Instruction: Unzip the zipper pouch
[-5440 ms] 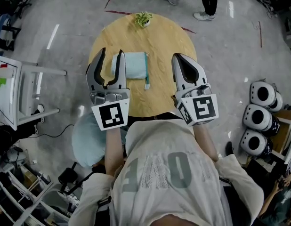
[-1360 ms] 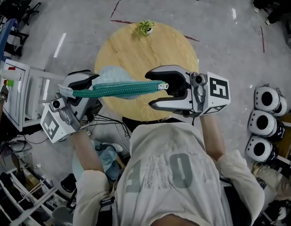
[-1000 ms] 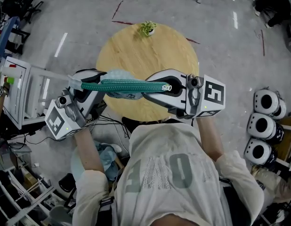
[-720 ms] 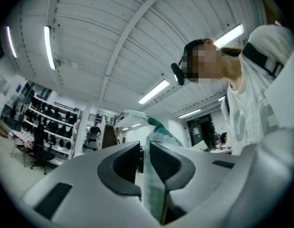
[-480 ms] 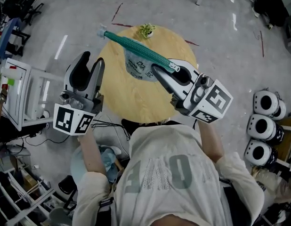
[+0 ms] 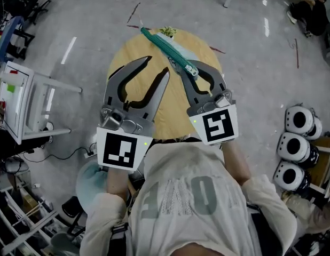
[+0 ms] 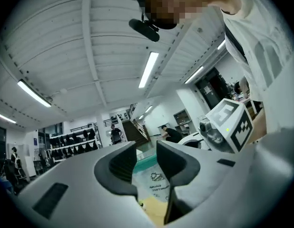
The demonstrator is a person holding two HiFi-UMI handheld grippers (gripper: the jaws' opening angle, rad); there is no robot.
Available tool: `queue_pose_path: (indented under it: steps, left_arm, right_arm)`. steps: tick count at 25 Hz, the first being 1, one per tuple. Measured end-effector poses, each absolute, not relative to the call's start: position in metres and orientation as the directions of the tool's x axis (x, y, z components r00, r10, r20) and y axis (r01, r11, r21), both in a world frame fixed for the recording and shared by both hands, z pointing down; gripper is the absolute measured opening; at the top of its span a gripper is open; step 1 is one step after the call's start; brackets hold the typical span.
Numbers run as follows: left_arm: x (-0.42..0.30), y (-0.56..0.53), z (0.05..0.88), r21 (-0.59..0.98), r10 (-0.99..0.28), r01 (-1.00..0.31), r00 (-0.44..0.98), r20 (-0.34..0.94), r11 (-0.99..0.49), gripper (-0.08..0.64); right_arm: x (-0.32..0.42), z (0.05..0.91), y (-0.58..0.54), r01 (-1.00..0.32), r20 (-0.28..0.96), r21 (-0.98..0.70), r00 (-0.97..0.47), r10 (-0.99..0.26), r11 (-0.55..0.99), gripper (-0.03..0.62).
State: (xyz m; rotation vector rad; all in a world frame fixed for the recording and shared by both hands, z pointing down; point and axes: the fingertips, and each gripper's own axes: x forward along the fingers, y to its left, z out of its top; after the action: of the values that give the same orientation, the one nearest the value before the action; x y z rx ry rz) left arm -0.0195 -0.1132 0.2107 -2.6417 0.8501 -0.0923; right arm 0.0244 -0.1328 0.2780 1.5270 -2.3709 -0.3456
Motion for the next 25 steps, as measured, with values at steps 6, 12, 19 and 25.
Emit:
queue_pose_path:
  steps: [6,12,19,25]
  left_arm:
    - [0.017,-0.098,0.231,-0.385,-0.462,-0.405,0.885,0.064,-0.829,0.147]
    - [0.034,-0.097,0.246,-0.434,-0.434,-0.337,0.89,0.143,-0.835,0.147]
    - [0.037,-0.098,0.254,-0.441,-0.429,-0.32,0.887,0.172,-0.838,0.114]
    - [0.034,-0.097,0.253,-0.409,-0.398,-0.301,0.9,0.175,-0.861,0.061]
  right_arm:
    - [0.023,0.292,-0.14,-0.823,0.174,0.444,-0.308,-0.935,0.354,0.031]
    - [0.021,0.298,-0.141,-0.811,0.171,0.472,-0.299,-0.939,0.344,0.031]
    - [0.022,0.299,-0.142,-0.82,0.172,0.454,-0.301,-0.938,0.347,0.031]
    - [0.023,0.305,-0.143,-0.824,0.184,0.431,-0.318,-0.93,0.367,0.031]
